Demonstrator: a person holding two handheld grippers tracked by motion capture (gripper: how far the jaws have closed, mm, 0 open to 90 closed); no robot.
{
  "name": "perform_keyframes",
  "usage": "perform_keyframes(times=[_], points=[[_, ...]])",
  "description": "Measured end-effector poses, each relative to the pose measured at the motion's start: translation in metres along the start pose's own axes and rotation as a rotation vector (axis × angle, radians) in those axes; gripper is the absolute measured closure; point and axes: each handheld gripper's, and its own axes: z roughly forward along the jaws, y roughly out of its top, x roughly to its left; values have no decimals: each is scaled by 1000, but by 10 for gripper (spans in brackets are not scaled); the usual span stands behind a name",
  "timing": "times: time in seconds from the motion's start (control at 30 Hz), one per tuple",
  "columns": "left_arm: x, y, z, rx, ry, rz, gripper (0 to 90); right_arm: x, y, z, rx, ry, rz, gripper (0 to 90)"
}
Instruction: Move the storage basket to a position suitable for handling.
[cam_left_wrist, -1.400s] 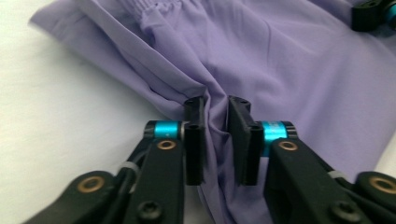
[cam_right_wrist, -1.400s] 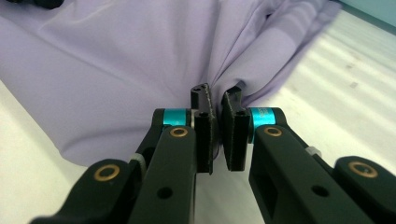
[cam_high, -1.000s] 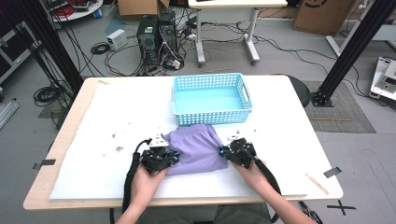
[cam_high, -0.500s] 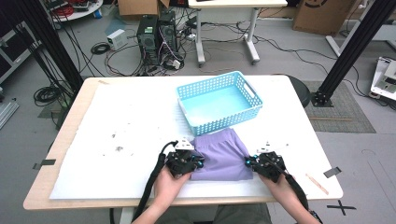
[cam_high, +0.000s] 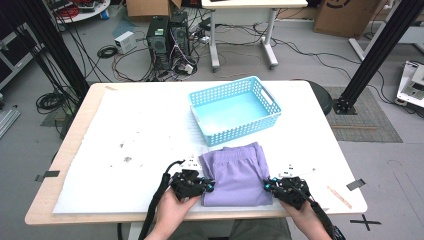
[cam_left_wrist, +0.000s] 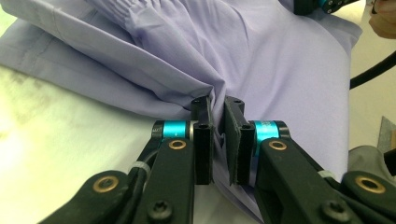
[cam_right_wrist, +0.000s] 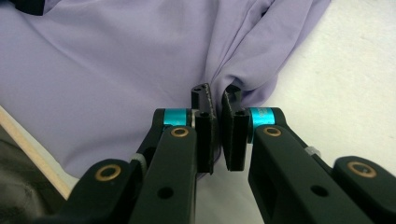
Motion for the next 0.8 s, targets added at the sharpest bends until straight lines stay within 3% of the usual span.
perform_keyframes(times=[0.07, 0.13, 0.33, 0.5, 0.63, 0.73, 0.8], points=[[0, -3, -2, -9, 2, -11, 820, 2, 0, 0, -2, -1, -7, 855], [0, -4, -4, -13, 20, -20, 741, 3, -1, -1, -3, -4, -10, 854], [11, -6, -13, -33, 75, -55, 620, 3, -6, -5, -8, -2, 7, 804], [22, -6, -22, -59, 129, -100, 502, -3, -4, -9, -41, -37, 34, 584], [34, -2, -24, -70, 114, -149, 451, -17, 4, -10, -66, -58, 94, 441], [40, 4, -17, -57, 105, -151, 454, -26, 11, 0, -36, -29, 142, 398], [43, 9, -13, -40, 96, -123, 561, -28, 14, 8, -7, -6, 137, 475]])
